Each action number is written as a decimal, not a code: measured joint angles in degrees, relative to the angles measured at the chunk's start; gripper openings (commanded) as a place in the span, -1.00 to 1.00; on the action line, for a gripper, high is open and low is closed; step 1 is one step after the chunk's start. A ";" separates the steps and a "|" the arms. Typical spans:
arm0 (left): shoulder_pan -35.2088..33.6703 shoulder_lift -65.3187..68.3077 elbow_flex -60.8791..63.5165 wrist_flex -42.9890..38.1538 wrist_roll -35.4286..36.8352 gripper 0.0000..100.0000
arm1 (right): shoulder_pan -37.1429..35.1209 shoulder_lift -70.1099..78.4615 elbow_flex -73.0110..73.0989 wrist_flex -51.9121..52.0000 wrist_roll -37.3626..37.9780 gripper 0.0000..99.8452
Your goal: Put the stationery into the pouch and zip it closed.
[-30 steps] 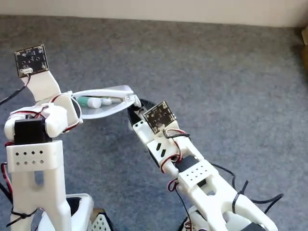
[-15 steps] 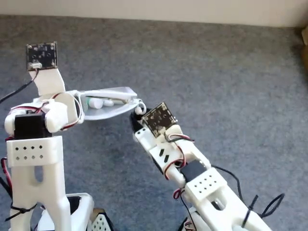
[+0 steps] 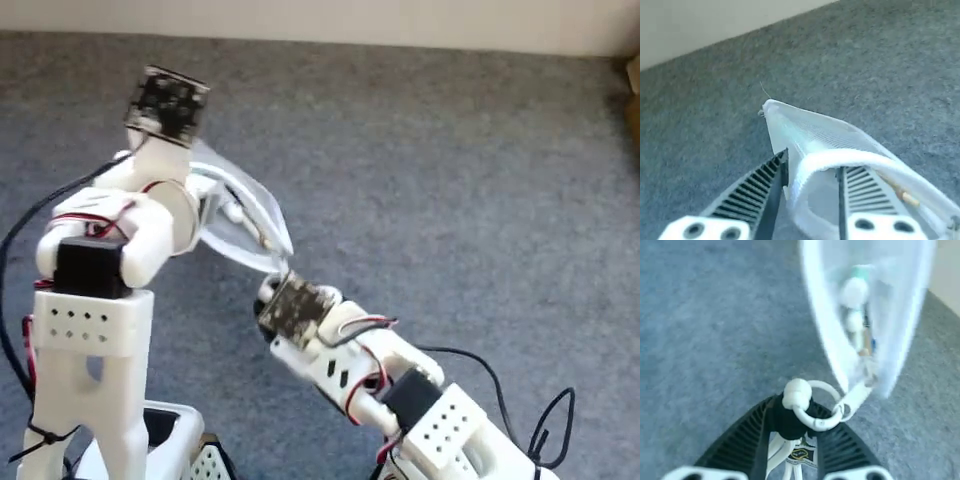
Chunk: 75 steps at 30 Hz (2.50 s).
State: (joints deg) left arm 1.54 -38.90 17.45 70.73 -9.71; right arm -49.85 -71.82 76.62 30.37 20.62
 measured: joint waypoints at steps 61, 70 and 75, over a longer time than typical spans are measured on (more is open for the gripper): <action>14.77 -6.86 -4.57 12.57 -18.73 -0.54 | 19.08 -26.37 1.93 6.59 0.88 -0.99; 16.70 -6.77 8.26 2.46 -18.73 -0.54 | 23.47 -31.82 1.93 9.32 0.88 -0.99; 21.71 -6.77 14.33 -2.64 -18.73 -0.54 | 24.79 -32.18 1.93 9.32 0.88 -0.99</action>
State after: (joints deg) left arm 23.25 -45.67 31.78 68.09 -28.44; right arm -25.05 -104.00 78.55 39.69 21.49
